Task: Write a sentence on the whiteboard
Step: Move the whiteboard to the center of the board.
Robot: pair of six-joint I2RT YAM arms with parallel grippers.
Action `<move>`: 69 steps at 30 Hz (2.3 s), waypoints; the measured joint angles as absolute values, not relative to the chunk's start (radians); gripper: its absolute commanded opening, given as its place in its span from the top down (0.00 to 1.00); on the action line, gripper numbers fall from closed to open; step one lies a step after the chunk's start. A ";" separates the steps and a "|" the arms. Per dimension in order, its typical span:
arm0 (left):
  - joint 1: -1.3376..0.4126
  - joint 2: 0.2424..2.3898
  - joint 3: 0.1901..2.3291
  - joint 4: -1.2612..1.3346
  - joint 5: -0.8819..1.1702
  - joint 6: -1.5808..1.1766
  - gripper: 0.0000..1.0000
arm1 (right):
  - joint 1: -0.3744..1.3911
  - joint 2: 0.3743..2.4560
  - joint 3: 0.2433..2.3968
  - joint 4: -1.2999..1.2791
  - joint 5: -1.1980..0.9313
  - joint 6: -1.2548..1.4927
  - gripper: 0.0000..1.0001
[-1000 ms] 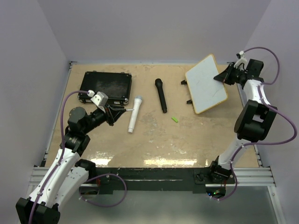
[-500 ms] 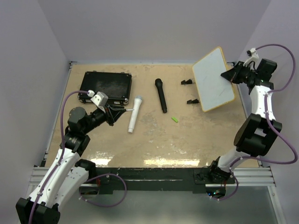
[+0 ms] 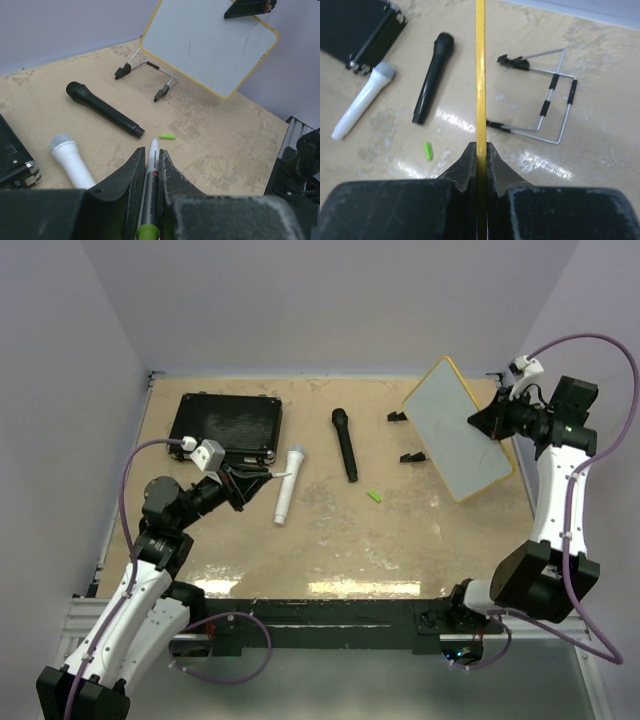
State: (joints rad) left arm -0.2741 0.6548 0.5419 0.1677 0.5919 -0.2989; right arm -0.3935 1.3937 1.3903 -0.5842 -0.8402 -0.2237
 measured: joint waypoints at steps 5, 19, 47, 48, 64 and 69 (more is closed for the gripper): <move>-0.291 0.626 0.499 0.214 0.603 -0.390 1.00 | -0.320 1.296 1.390 -0.797 -0.856 -0.425 1.00; -0.669 0.498 0.468 0.203 0.378 -0.401 1.00 | 0.052 1.247 1.321 -1.000 -0.875 -0.631 1.00; -1.108 0.804 0.222 0.755 -0.107 -0.111 1.00 | 0.138 1.423 1.166 -0.925 -0.907 -0.688 1.00; -1.108 0.792 0.212 0.761 -0.113 -0.111 1.00 | 0.138 1.424 1.163 -0.923 -0.911 -0.688 1.00; -1.108 0.575 0.113 0.813 -0.250 -0.099 1.00 | 0.138 1.485 1.156 -0.993 -0.989 -0.736 1.00; -1.108 0.575 0.113 0.813 -0.265 -0.084 1.00 | 0.138 1.485 1.156 -1.000 -0.990 -0.742 1.00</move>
